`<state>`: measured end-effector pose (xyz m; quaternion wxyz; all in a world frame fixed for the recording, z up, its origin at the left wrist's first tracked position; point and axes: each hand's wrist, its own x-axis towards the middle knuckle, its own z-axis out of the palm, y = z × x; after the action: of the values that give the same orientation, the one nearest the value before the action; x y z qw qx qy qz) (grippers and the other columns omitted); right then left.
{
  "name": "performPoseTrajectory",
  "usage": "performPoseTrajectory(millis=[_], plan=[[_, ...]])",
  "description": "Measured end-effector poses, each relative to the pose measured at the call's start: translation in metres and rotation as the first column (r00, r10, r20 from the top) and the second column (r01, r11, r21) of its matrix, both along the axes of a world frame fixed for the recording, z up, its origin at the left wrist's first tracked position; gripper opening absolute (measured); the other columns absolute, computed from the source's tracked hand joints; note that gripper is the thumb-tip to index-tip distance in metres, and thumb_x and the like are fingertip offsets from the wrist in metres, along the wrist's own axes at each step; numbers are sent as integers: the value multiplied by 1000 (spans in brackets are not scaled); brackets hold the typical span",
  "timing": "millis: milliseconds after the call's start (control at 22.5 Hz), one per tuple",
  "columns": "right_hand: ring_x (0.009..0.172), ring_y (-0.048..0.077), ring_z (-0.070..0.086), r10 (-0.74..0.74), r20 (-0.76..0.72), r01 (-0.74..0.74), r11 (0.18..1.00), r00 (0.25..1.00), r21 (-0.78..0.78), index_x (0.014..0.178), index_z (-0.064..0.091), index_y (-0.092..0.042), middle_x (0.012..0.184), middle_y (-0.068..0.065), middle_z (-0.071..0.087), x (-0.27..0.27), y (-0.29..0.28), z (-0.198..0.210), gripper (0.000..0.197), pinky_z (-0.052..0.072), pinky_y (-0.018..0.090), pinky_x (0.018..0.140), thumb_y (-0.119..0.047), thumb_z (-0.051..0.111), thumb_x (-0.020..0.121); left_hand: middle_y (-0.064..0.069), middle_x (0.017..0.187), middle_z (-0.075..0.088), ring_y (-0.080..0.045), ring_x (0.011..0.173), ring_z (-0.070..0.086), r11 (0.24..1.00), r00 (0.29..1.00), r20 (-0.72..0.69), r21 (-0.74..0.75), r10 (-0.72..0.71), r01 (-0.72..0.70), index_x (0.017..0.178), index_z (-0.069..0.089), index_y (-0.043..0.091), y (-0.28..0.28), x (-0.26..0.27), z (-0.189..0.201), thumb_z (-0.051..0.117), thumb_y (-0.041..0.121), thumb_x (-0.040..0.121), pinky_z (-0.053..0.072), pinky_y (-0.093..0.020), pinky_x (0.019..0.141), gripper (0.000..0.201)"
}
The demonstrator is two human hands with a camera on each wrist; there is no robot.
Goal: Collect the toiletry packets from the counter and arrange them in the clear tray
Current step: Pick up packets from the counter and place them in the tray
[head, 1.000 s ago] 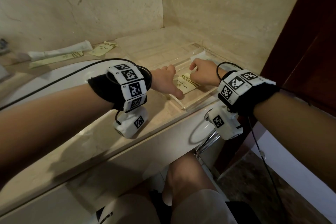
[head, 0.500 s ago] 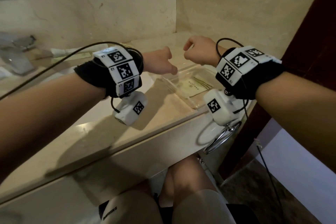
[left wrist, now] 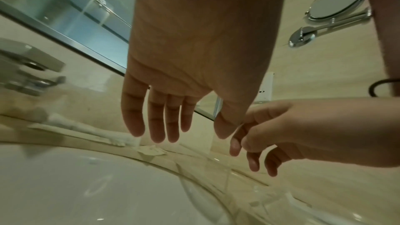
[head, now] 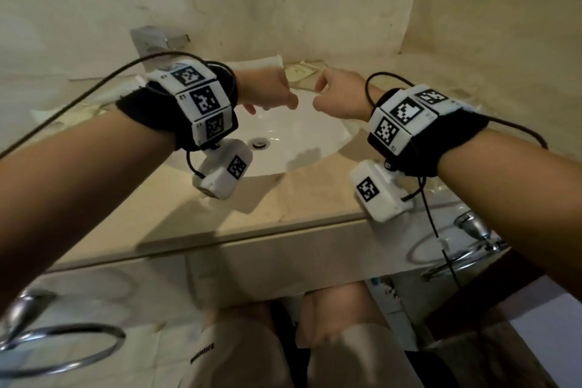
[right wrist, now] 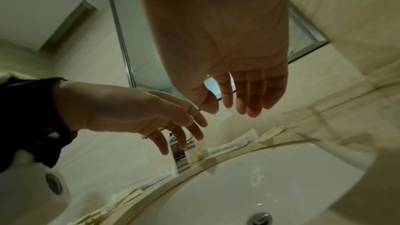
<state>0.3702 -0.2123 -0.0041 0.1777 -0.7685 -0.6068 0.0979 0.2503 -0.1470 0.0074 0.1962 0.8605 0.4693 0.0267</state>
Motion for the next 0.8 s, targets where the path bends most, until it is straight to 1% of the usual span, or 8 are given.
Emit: performPoseTrajectory(millis=[89,178,267,355,489,622,755,800], plan=[[103,31,59,45,10,-46,999,999,5,125,54,-2,123,17,60,-18,8,-2,38,49,39,88,-14,48,90,-11,99,52,-22,89,50,999,999,-9,-2,44,-44,107,54,10,5,-19,-3,52,26,93,44,-24,60,22],[98,30,58,77,-1,-77,997,997,-15,126,52,-4,115,14,62,-32,17,-5,39,48,39,79,-15,48,90,-10,100,54,-23,89,51,996,996,-21,7,90,-90,115,56,8,10,-38,-4,52,27,92,45,-26,63,30],[84,26,52,123,-30,-124,991,992,-47,127,51,-3,85,7,56,-51,29,-7,39,41,32,63,-15,47,89,-10,100,54,-22,89,51,988,988,-20,12,152,-151,109,55,12,14,-64,-5,53,28,92,46,-26,64,23],[77,23,46,139,-33,-141,989,990,-53,126,52,2,68,2,43,-63,38,-9,42,34,28,57,-12,46,88,-9,98,53,-23,87,51,981,981,-20,12,195,-194,102,52,14,18,-81,-8,53,27,92,45,-26,63,18],[77,23,45,194,-29,-196,977,981,-86,128,52,5,73,6,44,-84,53,-14,44,34,31,60,-10,46,86,-8,97,53,-23,86,50,962,962,-20,15,272,-272,101,51,13,23,-112,-11,53,27,92,45,-26,61,17],[79,24,50,252,-32,-254,961,967,-107,126,52,4,84,12,51,-102,68,-13,41,39,31,61,-11,47,89,-8,100,53,-24,87,50,946,945,-38,25,325,-324,105,54,12,31,-141,-13,53,27,92,44,-26,59,20],[82,26,55,282,-48,-286,951,958,-117,124,52,3,90,15,57,-119,88,-14,38,44,34,69,-14,46,90,-6,104,52,-24,89,50,921,918,-79,64,388,-383,116,56,11,41,-167,-14,52,27,93,45,-31,67,29],[82,27,56,299,-44,-302,944,953,-133,123,52,3,91,16,59,-127,95,-15,38,45,34,70,-16,46,90,-6,103,52,-24,88,49,912,908,-88,78,409,-403,114,57,13,45,-177,-13,52,26,93,44,-31,70,26]])
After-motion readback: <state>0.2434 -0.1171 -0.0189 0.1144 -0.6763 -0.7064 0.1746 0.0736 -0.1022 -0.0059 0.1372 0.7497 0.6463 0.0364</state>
